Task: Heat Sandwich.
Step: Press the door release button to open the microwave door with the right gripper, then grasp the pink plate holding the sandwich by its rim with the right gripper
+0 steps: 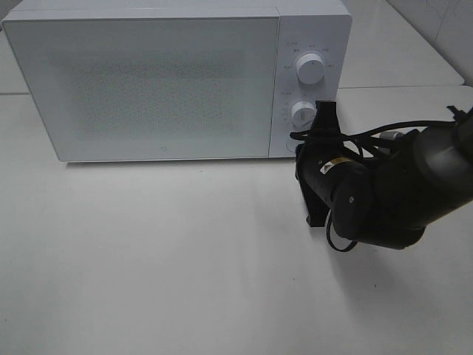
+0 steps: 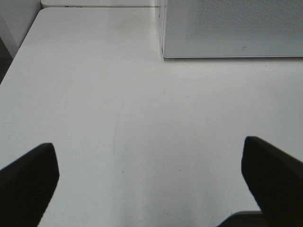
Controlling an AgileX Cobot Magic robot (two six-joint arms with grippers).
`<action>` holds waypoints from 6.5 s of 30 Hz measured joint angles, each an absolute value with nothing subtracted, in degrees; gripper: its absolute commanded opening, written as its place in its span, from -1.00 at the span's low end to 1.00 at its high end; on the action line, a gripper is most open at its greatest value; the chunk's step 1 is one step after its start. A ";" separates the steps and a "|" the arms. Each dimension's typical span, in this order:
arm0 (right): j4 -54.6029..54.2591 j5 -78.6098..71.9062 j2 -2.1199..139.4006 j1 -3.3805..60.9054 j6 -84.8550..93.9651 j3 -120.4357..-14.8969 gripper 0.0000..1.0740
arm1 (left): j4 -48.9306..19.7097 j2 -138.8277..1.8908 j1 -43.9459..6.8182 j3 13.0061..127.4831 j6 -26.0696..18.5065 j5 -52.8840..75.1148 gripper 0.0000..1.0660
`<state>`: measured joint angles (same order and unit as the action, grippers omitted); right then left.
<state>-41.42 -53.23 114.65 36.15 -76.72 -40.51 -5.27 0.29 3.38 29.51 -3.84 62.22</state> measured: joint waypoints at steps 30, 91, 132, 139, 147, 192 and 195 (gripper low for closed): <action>-38.67 -49.62 122.73 30.71 -76.72 -50.99 -1.00 | -5.27 0.29 3.38 29.51 -3.84 62.22 0.83; -39.08 -45.38 119.81 31.17 -76.55 -50.71 -0.98 | -5.27 0.29 3.38 29.51 -3.84 62.22 0.83; -16.62 16.56 94.48 30.42 -8.31 -51.45 -0.86 | -5.27 0.29 3.38 29.51 -3.84 62.22 0.83; -7.33 24.06 94.48 30.42 -1.03 -54.72 -0.84 | -5.27 0.29 3.38 29.51 -3.84 62.22 0.83; -3.32 32.66 94.48 30.42 15.24 -58.27 -0.79 | -5.27 0.29 3.38 29.51 -3.84 62.22 0.83; 1.26 35.01 94.48 30.42 76.49 -60.05 0.73 | -5.27 0.29 3.38 29.51 -3.84 62.22 0.83; 2.46 35.07 94.48 30.42 75.92 -60.96 0.72 | -5.27 0.29 3.38 29.51 -3.84 62.22 0.83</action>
